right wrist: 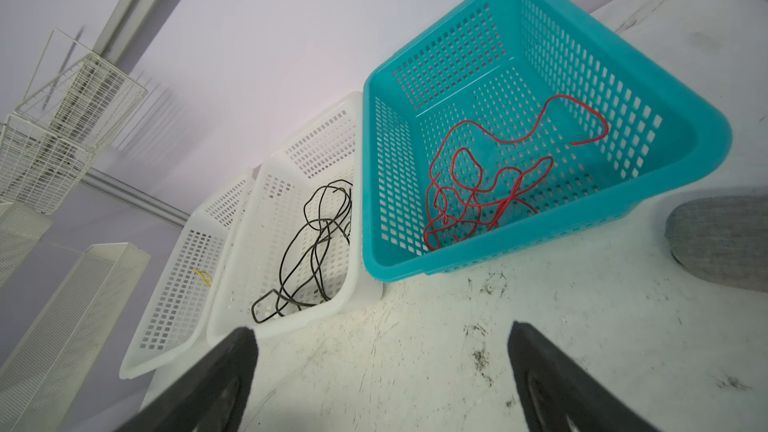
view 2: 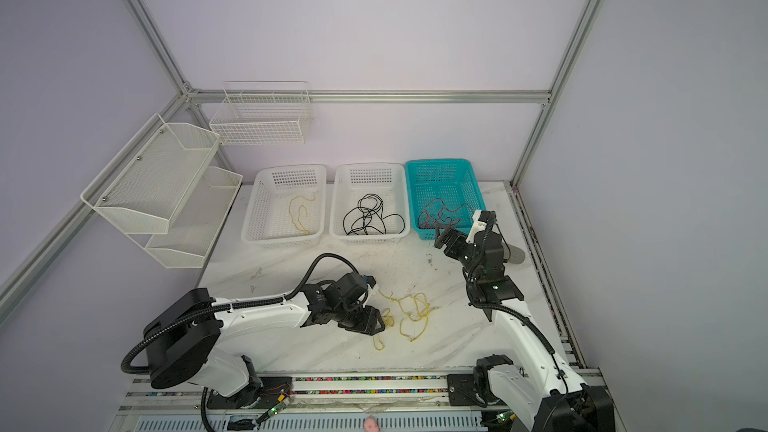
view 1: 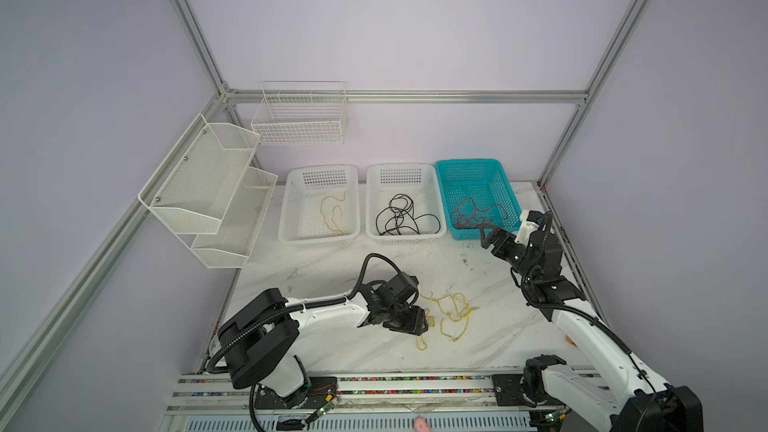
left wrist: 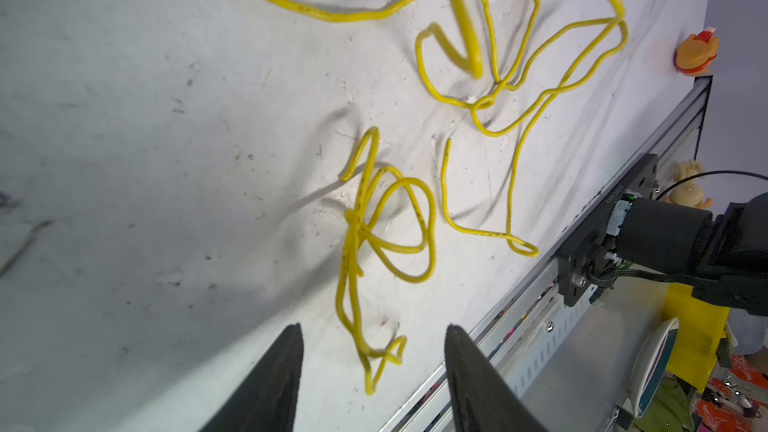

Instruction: Untangle the cables

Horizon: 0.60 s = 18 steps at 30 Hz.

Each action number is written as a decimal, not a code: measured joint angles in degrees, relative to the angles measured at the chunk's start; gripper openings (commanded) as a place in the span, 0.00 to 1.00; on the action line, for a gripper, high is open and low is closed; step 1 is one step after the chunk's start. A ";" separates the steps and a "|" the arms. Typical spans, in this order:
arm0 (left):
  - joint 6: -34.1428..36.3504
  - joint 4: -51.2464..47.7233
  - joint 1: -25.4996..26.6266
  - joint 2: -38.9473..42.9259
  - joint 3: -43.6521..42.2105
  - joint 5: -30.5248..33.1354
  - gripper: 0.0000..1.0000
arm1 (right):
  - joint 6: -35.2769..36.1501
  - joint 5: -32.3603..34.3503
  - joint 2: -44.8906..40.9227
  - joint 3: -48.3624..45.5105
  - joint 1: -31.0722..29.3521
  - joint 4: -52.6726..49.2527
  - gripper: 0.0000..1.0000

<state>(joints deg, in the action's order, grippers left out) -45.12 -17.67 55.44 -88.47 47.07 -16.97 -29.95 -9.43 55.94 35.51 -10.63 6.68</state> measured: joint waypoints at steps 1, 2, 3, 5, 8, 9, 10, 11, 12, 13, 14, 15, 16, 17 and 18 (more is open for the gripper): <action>0.17 -0.02 0.17 -0.55 0.33 -0.09 0.47 | 0.04 -0.35 0.00 0.00 -0.04 -0.63 0.97; 0.33 -0.02 0.24 -1.07 0.55 -0.15 0.46 | 0.04 -0.57 -0.02 0.07 -0.13 -1.46 0.97; 0.37 -0.15 0.28 -1.62 0.72 -0.20 0.44 | 0.04 -0.79 -0.09 0.11 -0.26 -2.38 0.97; 1.03 -0.81 0.52 -2.56 0.92 -0.20 0.41 | 0.07 -1.03 -0.17 0.42 -0.74 -4.24 0.97; 1.84 -2.64 0.52 -2.99 1.18 0.04 0.36 | 0.24 -1.33 -0.17 1.40 -2.08 -7.93 0.97; 2.12 -3.19 0.52 -2.99 1.33 0.24 0.35 | 0.28 -1.38 -0.17 1.73 -2.64 -9.14 0.97; 2.62 -3.82 0.52 -2.99 1.57 0.52 0.33 | 0.31 -1.38 -0.17 2.08 -3.41 -10.38 0.97; 2.84 -4.42 0.52 -2.99 1.81 0.83 0.31 | 0.31 -1.20 -0.17 2.36 -4.33 -11.56 0.97; 3.06 -4.70 0.52 -2.99 1.99 0.98 0.30 | 0.28 -0.79 -0.17 2.54 -5.35 -12.72 0.97; 3.39 -4.92 0.52 -2.99 2.19 1.18 0.28 | 0.24 -0.33 -0.24 2.56 -6.69 -13.81 0.97; 3.45 -5.09 0.52 -2.99 2.32 1.25 0.26 | 0.20 0.24 -0.28 2.58 -7.87 -14.93 0.97; 3.85 -5.33 0.52 -2.99 2.49 1.44 0.23 | 0.15 0.92 -0.37 2.58 -9.14 -16.33 0.96; 4.04 -5.57 0.52 -2.99 2.64 1.60 0.21 | 0.02 1.31 -0.46 2.58 -10.21 -17.64 0.95; 4.11 -5.73 0.52 -2.99 2.75 1.73 0.19 | -0.09 1.68 -0.57 2.58 -10.95 -18.67 0.94; 4.28 -5.84 0.52 -2.99 2.91 1.86 0.16 | -0.28 1.92 -0.81 2.56 -11.43 -19.76 0.93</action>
<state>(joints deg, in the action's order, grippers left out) -40.84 -23.51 55.96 -91.46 49.98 -15.11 -30.24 -7.51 55.13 38.06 -22.06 -13.08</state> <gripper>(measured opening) 0.198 0.944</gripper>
